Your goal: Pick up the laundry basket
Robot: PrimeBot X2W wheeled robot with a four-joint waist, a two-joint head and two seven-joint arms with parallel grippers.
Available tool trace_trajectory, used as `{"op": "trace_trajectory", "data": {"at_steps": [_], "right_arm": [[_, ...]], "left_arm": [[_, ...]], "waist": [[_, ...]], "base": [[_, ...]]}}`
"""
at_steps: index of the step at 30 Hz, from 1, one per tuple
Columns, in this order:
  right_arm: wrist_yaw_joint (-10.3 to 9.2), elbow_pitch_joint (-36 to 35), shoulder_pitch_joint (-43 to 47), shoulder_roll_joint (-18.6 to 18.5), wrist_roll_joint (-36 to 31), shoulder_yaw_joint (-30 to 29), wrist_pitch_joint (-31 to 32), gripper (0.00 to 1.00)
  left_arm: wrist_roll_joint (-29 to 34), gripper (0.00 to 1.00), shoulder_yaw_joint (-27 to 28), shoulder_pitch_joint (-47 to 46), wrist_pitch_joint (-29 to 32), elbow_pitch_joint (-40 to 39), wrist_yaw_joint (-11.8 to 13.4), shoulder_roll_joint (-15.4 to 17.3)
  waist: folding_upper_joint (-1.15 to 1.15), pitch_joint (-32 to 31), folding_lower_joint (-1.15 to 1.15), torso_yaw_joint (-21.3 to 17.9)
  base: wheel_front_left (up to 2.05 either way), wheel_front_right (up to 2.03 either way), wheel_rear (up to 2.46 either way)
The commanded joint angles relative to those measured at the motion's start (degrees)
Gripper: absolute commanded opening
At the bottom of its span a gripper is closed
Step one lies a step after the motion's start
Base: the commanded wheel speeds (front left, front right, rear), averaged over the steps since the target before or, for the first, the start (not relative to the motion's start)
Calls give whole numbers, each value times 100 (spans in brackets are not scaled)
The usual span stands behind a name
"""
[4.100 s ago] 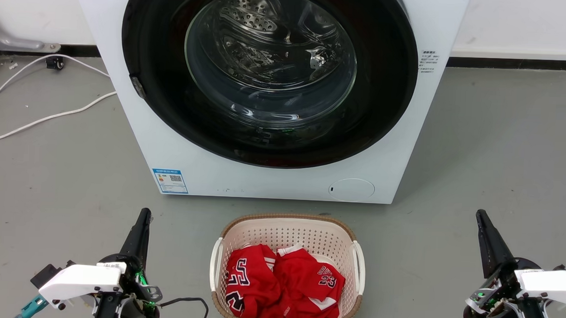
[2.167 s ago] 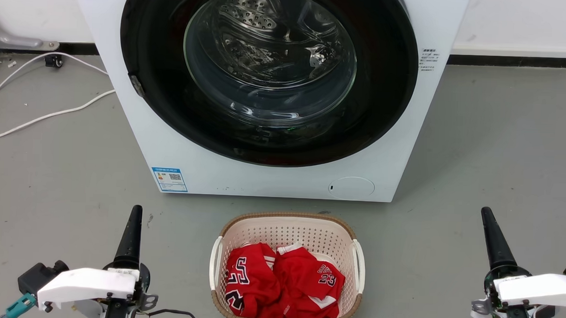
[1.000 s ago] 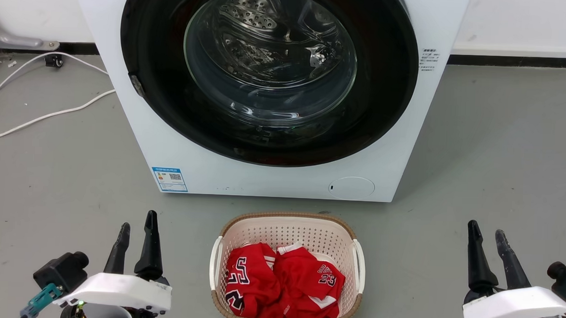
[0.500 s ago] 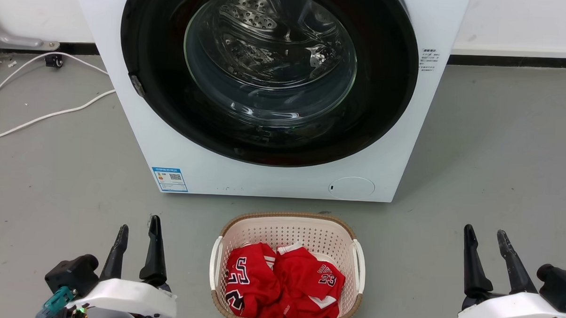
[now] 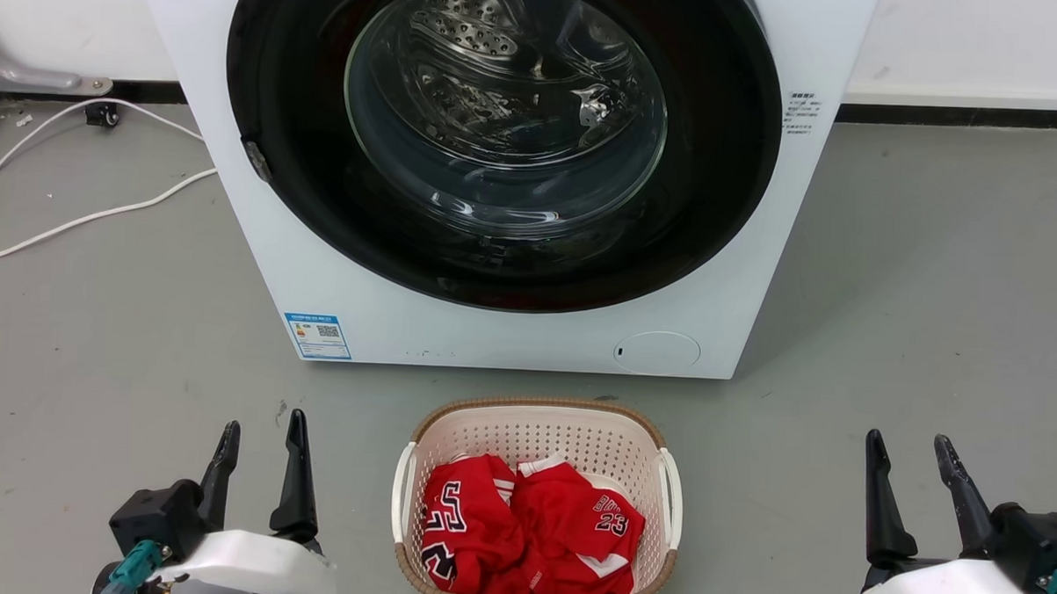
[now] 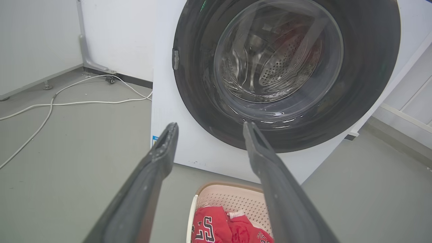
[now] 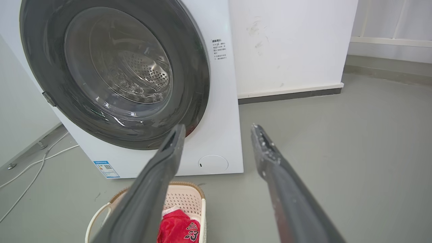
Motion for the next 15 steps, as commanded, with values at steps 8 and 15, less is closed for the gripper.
{"op": "trace_trajectory", "data": {"at_steps": [8,15], "right_arm": [[0,-41,88,-28,-520,-13,-148,100],[-1,-65,117,-29,-850,-36,-230,100]], "left_arm": [[486,100,-20,78,-132,22,42,31],[818,100,-16,117,-218,48,65,24]], "waist": [[0,-9,0,6],[0,-13,0,12]], "base": [[0,0,0],[0,0,0]]}}
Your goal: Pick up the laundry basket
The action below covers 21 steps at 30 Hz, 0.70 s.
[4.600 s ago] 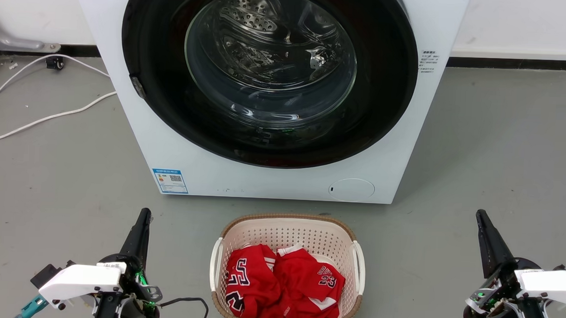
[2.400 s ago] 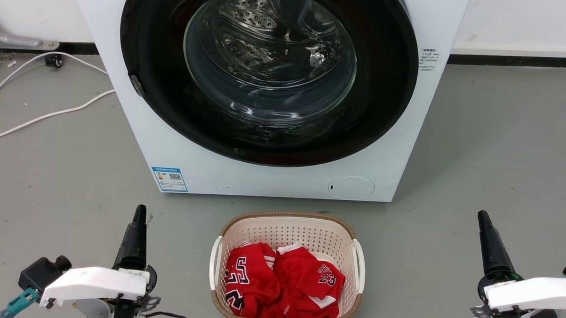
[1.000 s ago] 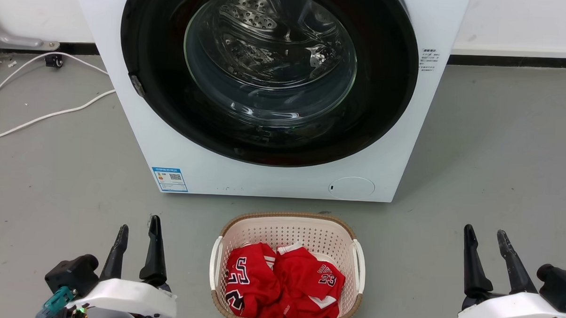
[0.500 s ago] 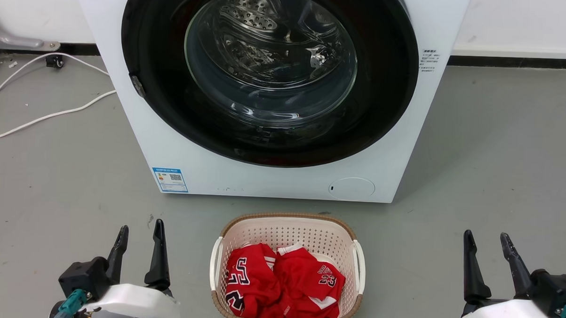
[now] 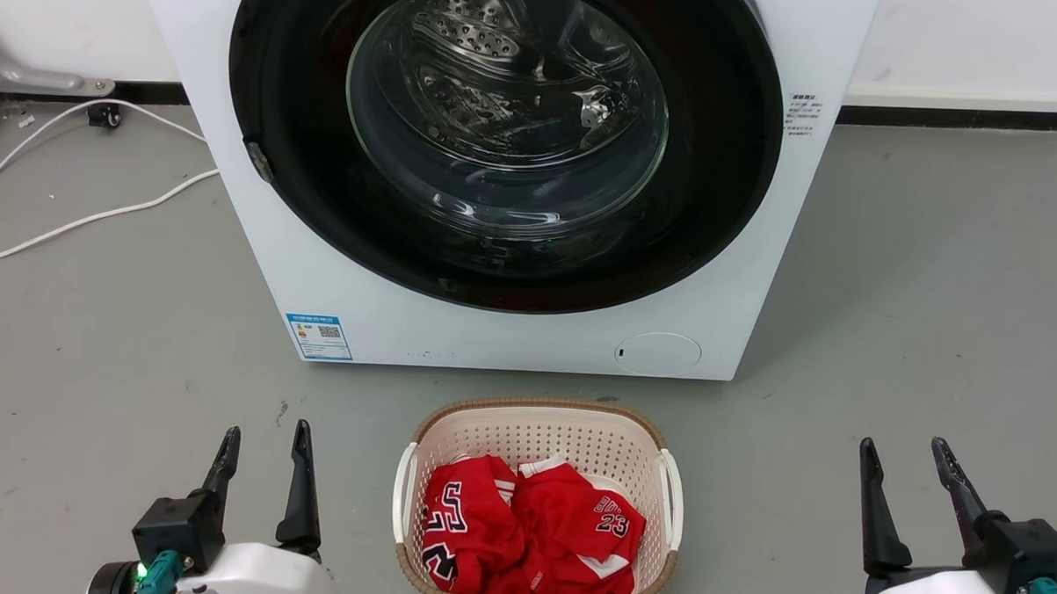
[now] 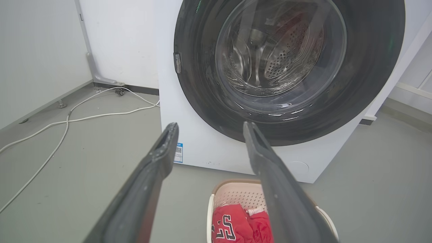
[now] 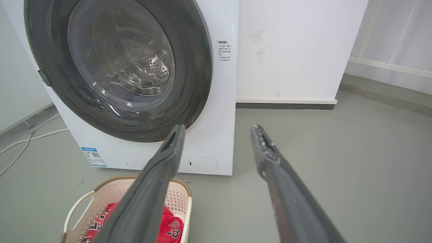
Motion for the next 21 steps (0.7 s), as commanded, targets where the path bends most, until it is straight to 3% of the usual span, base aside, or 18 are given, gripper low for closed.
{"op": "trace_trajectory", "data": {"at_steps": [1,21], "right_arm": [[-2,-64,42,-27,-150,-2,-56,100],[-2,-107,177,-28,-869,-13,-262,100]], "left_arm": [[138,100,-2,37,-53,-8,25,20],[985,100,23,173,-260,47,44,-5]], "waist": [[0,1,0,-1],[0,-52,0,0]], "base": [[0,0,0],[0,0,0]]}}
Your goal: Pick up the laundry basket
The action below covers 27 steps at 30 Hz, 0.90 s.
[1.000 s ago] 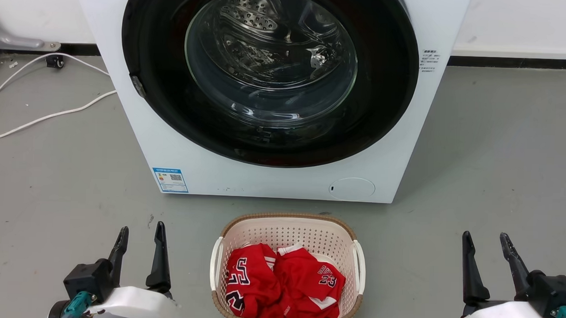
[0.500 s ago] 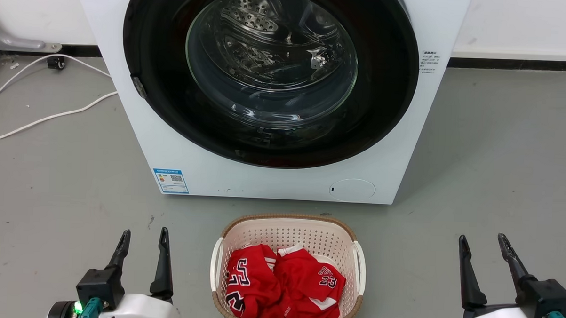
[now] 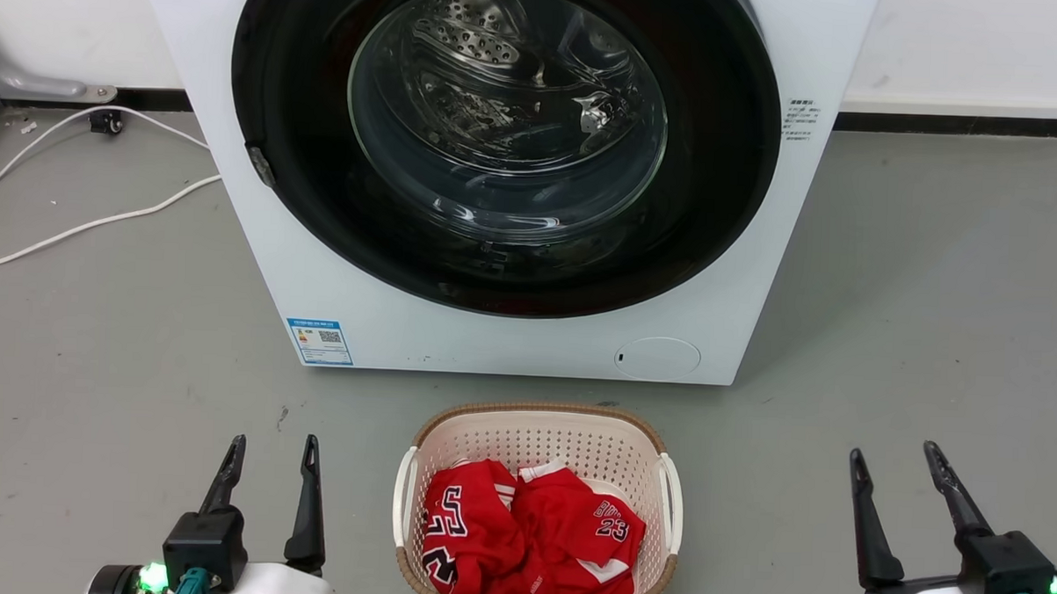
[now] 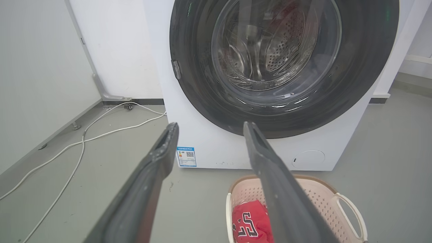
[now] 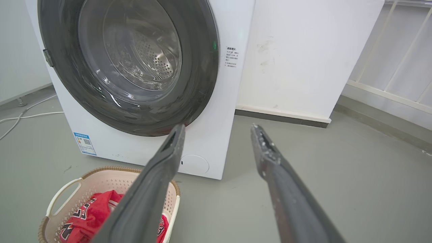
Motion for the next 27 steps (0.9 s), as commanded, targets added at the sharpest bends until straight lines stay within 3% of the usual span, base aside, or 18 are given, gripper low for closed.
{"op": "trace_trajectory", "data": {"at_steps": [1,27], "right_arm": [[-3,-13,64,-23,-120,19,-51,100],[-2,112,62,-22,-51,172,-48,100]], "left_arm": [[138,100,4,50,-52,3,-2,5],[19,100,27,34,-42,176,-101,-19]], "waist": [[0,-3,0,7],[0,47,0,27]], "base": [[0,0,0],[0,0,0]]}}
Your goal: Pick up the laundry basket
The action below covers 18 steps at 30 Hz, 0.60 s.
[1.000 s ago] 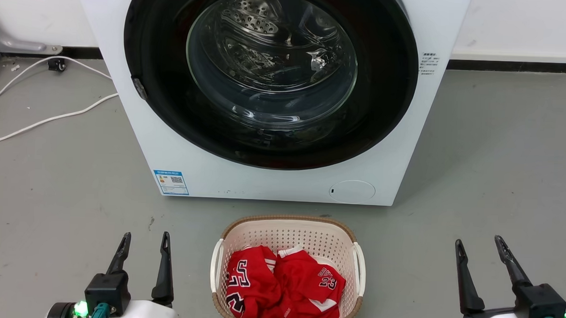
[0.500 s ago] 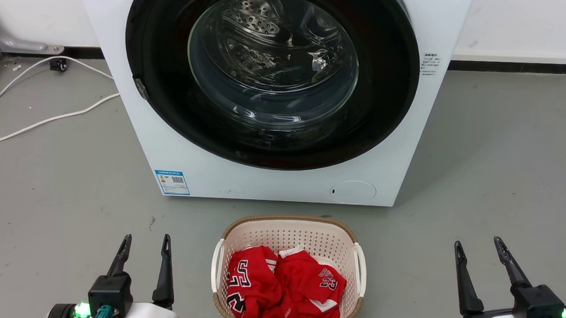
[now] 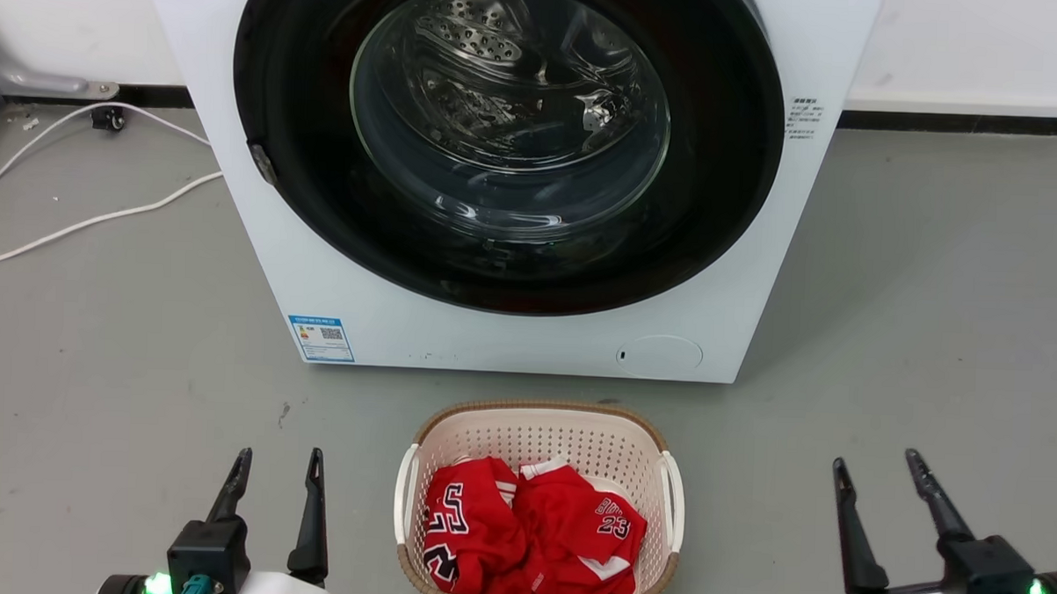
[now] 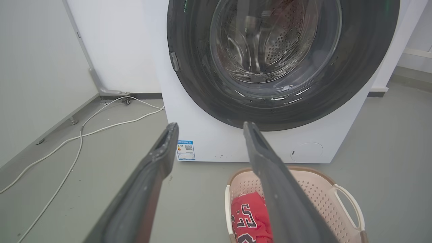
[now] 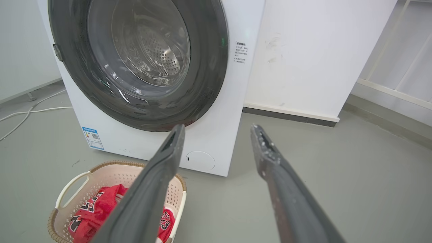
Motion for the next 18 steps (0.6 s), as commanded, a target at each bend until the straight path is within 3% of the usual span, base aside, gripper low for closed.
{"op": "trace_trajectory", "data": {"at_steps": [1,5,11,18], "right_arm": [[-2,99,-11,-19,-8,86,-20,100],[-3,248,-275,-20,-64,195,-19,100],[-3,612,-1103,-19,-268,336,-19,100],[-3,1522,-2181,-19,-222,485,-19,100]], "left_arm": [[-24,100,-3,-38,-14,104,-42,-7],[-28,100,-7,-259,-14,318,-88,-5],[-143,100,81,-1119,-14,912,-243,25],[-139,100,131,-2304,-14,1938,-360,222]], "waist": [[0,75,0,5],[0,316,0,3],[0,1219,0,-18],[0,2208,0,-73]], "base": [[0,0,0],[0,0,0],[0,0,0],[0,0,0]]}}
